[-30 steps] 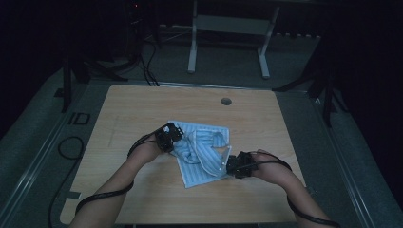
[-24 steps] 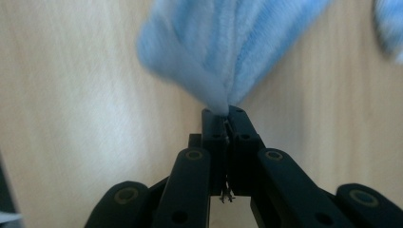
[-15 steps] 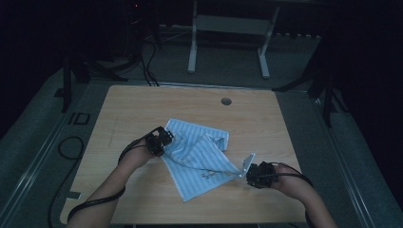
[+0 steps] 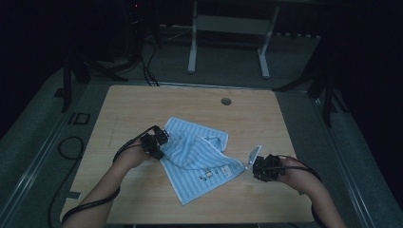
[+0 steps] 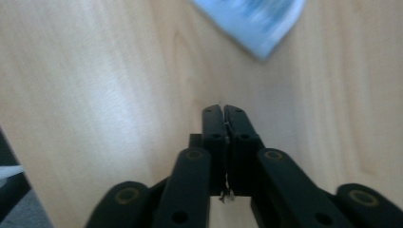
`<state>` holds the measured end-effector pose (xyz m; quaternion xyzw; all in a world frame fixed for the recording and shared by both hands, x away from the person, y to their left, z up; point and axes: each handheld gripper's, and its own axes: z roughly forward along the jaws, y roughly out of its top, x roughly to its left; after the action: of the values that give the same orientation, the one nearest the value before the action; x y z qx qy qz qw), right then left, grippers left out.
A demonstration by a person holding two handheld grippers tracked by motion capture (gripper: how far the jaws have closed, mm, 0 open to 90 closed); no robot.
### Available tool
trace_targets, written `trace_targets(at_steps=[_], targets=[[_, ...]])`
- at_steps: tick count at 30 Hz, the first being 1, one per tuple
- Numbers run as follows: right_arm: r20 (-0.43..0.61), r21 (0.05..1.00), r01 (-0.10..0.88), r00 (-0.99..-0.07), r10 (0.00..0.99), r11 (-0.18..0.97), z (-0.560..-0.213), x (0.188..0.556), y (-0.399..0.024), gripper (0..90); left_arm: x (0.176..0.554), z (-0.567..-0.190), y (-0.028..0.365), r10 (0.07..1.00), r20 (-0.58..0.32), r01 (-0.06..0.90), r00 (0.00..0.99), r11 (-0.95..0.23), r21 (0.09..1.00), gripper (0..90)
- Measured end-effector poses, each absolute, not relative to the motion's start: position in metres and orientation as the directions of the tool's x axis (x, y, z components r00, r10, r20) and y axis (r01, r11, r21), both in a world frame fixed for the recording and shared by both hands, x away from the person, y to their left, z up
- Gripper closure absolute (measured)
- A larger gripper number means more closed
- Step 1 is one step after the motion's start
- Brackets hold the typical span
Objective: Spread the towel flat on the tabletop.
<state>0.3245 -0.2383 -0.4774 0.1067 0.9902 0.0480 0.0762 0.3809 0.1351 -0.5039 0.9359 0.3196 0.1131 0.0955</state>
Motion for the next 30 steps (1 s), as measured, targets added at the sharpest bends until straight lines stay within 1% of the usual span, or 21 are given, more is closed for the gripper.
trace_targets(at_steps=[2, 3, 5, 6, 7, 8, 10, 11, 13, 15, 18, 20, 22, 23, 25, 26, 27, 28, 30], targets=[[-0.144, 0.113, 0.210, -0.964, 0.225, 0.971, -0.474, 0.330, -0.236, 81.5, 0.380, -0.502, 0.138, 0.622, 0.137, 0.579, 0.771, -0.774, 0.257, 58.6], [-0.156, 0.115, 0.203, -0.963, 0.219, 0.972, -0.472, 0.333, -0.234, 79.3, 0.379, -0.501, 0.138, 0.622, 0.136, 0.578, 0.771, -0.773, 0.260, 55.7], [-0.156, 0.129, 0.206, -0.962, 0.225, 0.970, -0.469, 0.340, -0.230, 71.8, 0.379, -0.500, 0.139, 0.621, 0.140, 0.573, 0.772, -0.773, 0.272, 53.4], [-0.167, 0.136, 0.198, -0.961, 0.219, 0.971, -0.468, 0.343, -0.227, 71.8, 0.379, -0.499, 0.138, 0.616, 0.136, 0.567, 0.776, -0.776, 0.277, 50.2], [-0.163, 0.138, 0.194, -0.963, 0.215, 0.971, -0.467, 0.347, -0.223, 70.7, 0.379, -0.498, 0.137, 0.609, 0.132, 0.559, 0.782, -0.779, 0.283, 50.0], [-0.162, 0.140, 0.184, -0.965, 0.206, 0.973, -0.466, 0.350, -0.218, 65.9, 0.380, -0.497, 0.136, 0.601, 0.130, 0.551, 0.789, -0.784, 0.285, 49.9], [-0.163, 0.150, 0.158, -0.970, 0.182, 0.976, -0.466, 0.357, -0.206, 64.7, 0.381, -0.497, 0.133, 0.597, 0.137, 0.543, 0.790, -0.787, 0.294, 48.3], [-0.160, 0.157, 0.147, -0.972, 0.172, 0.977, -0.466, 0.360, -0.200, 60.7, 0.382, -0.497, 0.132, 0.592, 0.136, 0.539, 0.794, -0.790, 0.292, 48.3], [-0.157, 0.166, 0.126, -0.976, 0.153, 0.978, -0.468, 0.366, -0.188, 59.5, 0.385, -0.498, 0.129, 0.592, 0.134, 0.538, 0.795, -0.790, 0.295, 48.2], [-0.155, 0.164, 0.112, -0.978, 0.137, 0.980, -0.473, 0.370, -0.177, 55.0, 0.387, -0.499, 0.128, 0.588, 0.138, 0.536, 0.797, -0.794, 0.288, 48.2], [-0.143, 0.138, 0.071, -0.986, 0.091, 0.988, -0.485, 0.371, -0.161, 52.5, 0.390, -0.501, 0.127, 0.589, 0.138, 0.539, 0.796, -0.794, 0.282, 48.2], [-0.148, 0.112, 0.040, -0.987, 0.057, 0.993, -0.494, 0.371, -0.154, 55.3, 0.392, -0.502, 0.126, 0.589, 0.133, 0.540, 0.797, -0.794, 0.279, 48.2], [-0.147, 0.092, 0.037, -0.988, 0.050, 0.995, -0.502, 0.372, -0.149, 59.9, 0.393, -0.504, 0.126, 0.585, 0.133, 0.537, 0.800, -0.797, 0.278, 48.4], [-0.158, 0.089, 0.026, -0.987, 0.040, 0.996, -0.505, 0.372, -0.147, 64.0, 0.394, -0.504, 0.125, 0.585, 0.132, 0.535, 0.800, -0.796, 0.283, 49.8], [-0.153, 0.086, 0.037, -0.987, 0.050, 0.996, -0.509, 0.374, -0.145, 73.0, 0.396, -0.506, 0.124, 0.589, 0.130, 0.539, 0.798, -0.793, 0.284, 53.2], [-0.153, 0.081, 0.043, -0.987, 0.055, 0.996, -0.510, 0.375, -0.145, 80.8, 0.397, -0.507, 0.124, 0.591, 0.128, 0.542, 0.796, -0.791, 0.282, 57.1], [-0.148, 0.075, 0.051, -0.987, 0.062, 0.996, -0.511, 0.374, -0.145, 83.6, 0.398, -0.508, 0.123, 0.593, 0.128, 0.545, 0.795, -0.791, 0.279, 61.8], [-0.143, 0.072, 0.053, -0.988, 0.062, 0.996, -0.511, 0.374, -0.144, 84.9, 0.399, -0.509, 0.122, 0.589, 0.133, 0.539, 0.797, -0.794, 0.282, 69.1], [-0.141, 0.066, 0.041, -0.989, 0.050, 0.997, -0.508, 0.368, -0.145, 85.6, 0.400, -0.508, 0.121, 0.609, 0.143, 0.556, 0.780, -0.779, 0.289, 79.2]])
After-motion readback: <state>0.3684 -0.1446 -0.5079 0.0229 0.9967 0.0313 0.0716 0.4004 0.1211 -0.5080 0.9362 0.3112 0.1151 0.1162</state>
